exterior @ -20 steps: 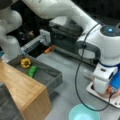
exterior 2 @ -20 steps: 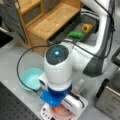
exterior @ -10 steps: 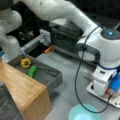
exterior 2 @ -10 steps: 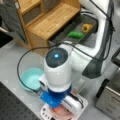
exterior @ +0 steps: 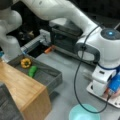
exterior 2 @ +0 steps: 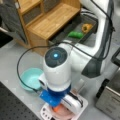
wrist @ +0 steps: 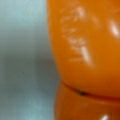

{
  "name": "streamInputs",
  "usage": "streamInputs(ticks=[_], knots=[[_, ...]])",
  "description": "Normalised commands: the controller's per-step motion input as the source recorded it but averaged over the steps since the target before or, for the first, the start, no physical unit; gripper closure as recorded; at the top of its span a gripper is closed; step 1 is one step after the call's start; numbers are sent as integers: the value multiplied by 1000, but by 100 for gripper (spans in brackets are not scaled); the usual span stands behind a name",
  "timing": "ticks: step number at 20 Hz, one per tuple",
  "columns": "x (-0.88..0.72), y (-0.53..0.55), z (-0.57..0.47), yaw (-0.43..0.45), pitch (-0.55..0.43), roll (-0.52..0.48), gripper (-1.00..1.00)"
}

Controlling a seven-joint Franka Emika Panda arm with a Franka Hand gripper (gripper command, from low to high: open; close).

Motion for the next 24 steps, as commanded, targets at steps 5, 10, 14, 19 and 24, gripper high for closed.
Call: streamInputs(ticks=[5, 10, 14, 19, 24], knots=[[89, 115, -80, 17, 40, -306, 100], [94, 24, -124, 25, 20, -293, 100], [94, 10, -153, 52, 6, -268, 100], [78, 47, -144, 66, 12, -257, 100], [67, 58, -99, 66, 11, -241, 100]])
